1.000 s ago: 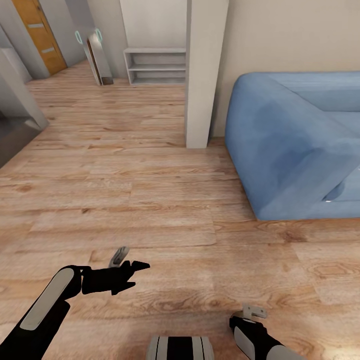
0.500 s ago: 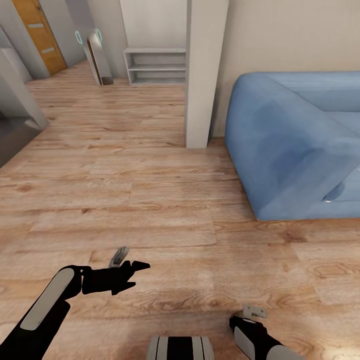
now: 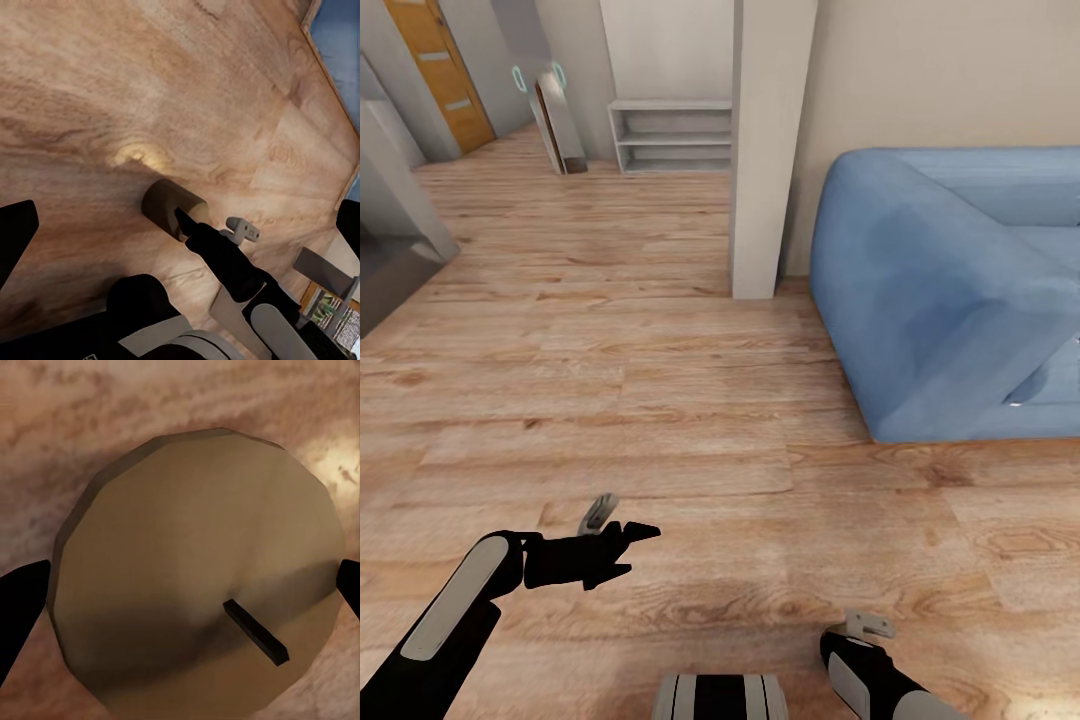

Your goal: Place each of the two pumpkins and all three candles from the living room inside a cabinet in the living room (use any cabinet), then make sure every cabinet is closed, and position the cauldron so it is next to a table in the living room.

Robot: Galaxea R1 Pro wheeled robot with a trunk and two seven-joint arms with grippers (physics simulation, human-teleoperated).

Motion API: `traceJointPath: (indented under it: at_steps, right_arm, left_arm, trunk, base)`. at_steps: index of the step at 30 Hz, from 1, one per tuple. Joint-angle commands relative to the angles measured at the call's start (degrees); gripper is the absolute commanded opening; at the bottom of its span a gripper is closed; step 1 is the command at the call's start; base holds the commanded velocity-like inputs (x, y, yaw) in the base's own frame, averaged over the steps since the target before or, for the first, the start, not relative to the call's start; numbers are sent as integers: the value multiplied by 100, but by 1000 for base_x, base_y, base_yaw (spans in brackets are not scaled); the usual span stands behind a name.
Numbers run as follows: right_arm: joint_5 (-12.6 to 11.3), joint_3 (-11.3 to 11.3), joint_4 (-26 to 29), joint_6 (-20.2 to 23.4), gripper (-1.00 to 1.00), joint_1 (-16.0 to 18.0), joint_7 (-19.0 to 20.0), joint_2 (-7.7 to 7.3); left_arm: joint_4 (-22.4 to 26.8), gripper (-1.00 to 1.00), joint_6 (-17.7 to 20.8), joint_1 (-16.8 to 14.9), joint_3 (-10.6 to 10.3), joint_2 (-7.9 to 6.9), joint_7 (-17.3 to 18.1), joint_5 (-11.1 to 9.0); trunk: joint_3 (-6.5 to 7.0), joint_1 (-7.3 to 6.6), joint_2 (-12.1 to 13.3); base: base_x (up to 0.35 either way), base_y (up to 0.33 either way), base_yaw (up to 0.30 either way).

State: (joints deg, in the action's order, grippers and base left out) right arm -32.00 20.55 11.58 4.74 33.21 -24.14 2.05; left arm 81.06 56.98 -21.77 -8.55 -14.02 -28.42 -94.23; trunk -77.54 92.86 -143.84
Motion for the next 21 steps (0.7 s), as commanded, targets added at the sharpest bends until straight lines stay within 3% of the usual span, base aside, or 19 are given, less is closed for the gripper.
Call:
traceJointPath:
  at_steps: [1,21]
  right_arm:
    - [-26,46,16,42,-100,1,-38,-3]
    - [-19,46,19,36,-100,1,-38,-3]
  left_arm:
    - [4,100,-3,-3,-6,-4,-59,-60]
    - [4,100,-3,-3,-6,-4,-59,-60]
  trunk:
    - [-4,-1,-1]
    - [62,-8,3]
  base:
    - [0,0,0]
    - [0,0,0]
